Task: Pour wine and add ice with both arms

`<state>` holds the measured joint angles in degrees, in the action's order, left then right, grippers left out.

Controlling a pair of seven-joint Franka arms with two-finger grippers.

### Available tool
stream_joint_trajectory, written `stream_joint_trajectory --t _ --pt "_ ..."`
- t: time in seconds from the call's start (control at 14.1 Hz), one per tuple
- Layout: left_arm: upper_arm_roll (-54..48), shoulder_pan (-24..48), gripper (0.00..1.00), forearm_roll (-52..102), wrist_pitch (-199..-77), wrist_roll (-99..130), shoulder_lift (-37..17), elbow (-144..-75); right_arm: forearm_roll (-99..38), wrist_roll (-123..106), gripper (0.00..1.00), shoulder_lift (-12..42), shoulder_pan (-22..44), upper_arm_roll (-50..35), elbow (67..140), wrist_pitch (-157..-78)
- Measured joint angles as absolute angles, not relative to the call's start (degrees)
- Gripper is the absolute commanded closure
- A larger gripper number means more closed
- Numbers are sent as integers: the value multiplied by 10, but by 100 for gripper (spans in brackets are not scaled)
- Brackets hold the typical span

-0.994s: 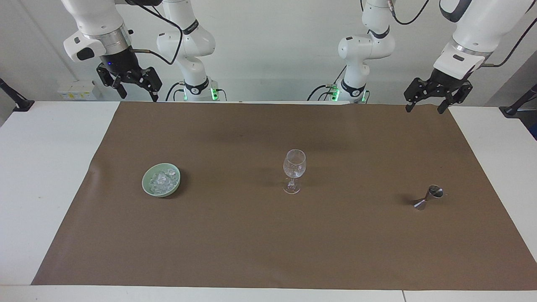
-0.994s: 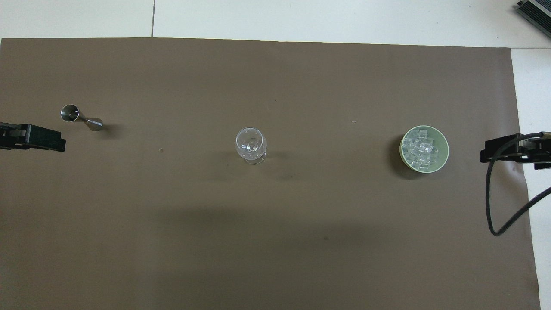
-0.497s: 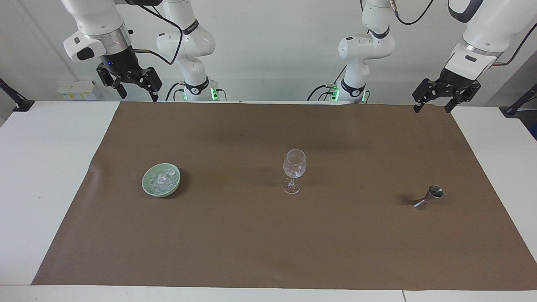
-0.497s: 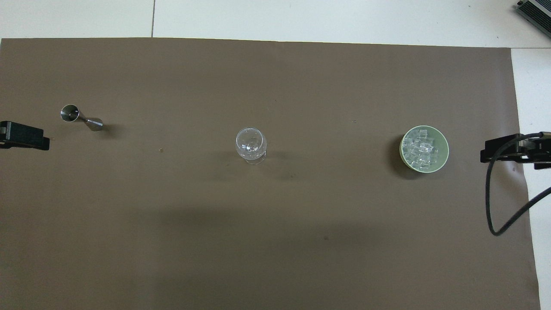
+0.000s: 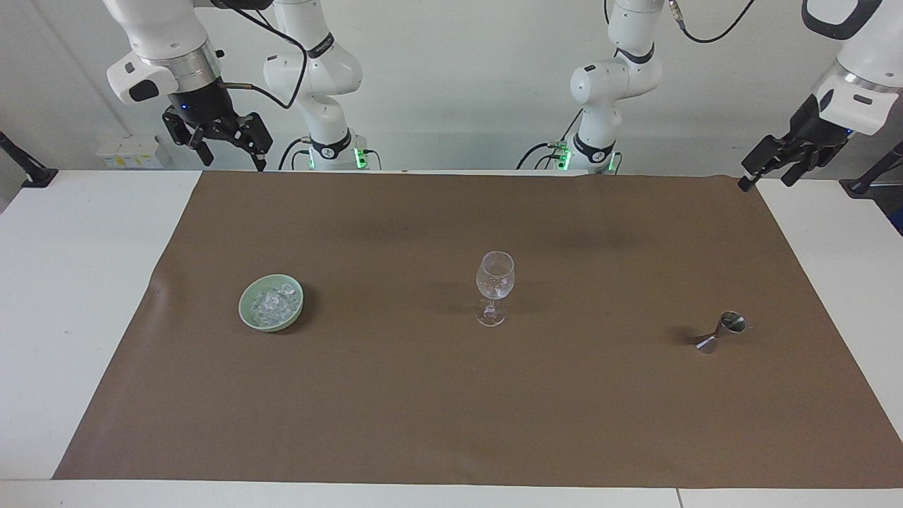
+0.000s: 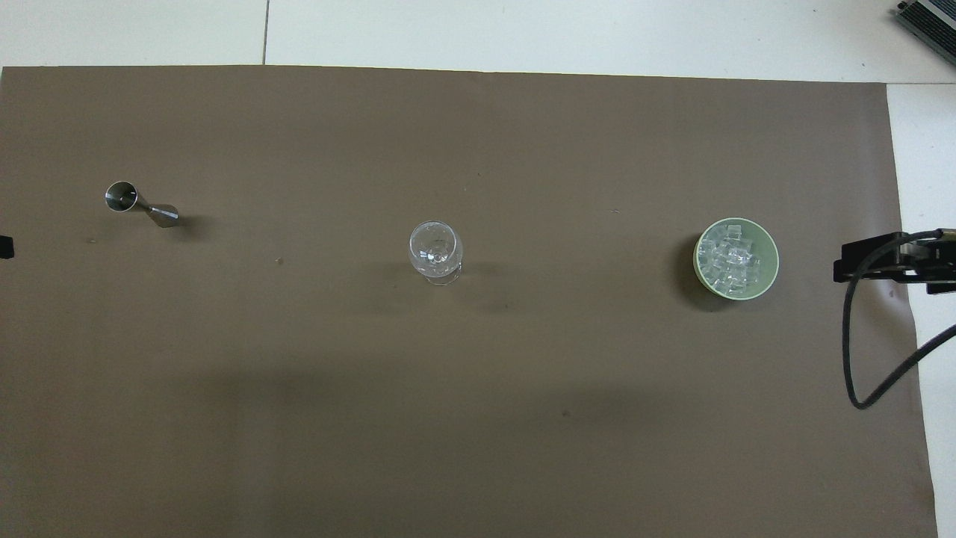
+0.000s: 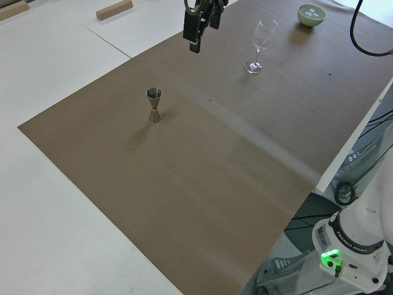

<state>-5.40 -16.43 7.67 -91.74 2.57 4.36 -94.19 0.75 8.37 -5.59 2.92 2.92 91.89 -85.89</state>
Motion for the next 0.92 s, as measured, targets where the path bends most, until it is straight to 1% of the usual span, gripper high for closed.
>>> stream_joint_trajectory --t 0.43,0.71,0.92 --pt "-52 -212 0 156 -1019 149 80 -1046 8 84 0 -56 29 29 919 -859" --pt "-52 -230 0 206 -1053 244 86 -1077 8 84 0 -56 29 29 919 -859" --pt "-52 -253 0 248 -1061 273 86 -1089 8 84 0 -56 29 29 919 -859"
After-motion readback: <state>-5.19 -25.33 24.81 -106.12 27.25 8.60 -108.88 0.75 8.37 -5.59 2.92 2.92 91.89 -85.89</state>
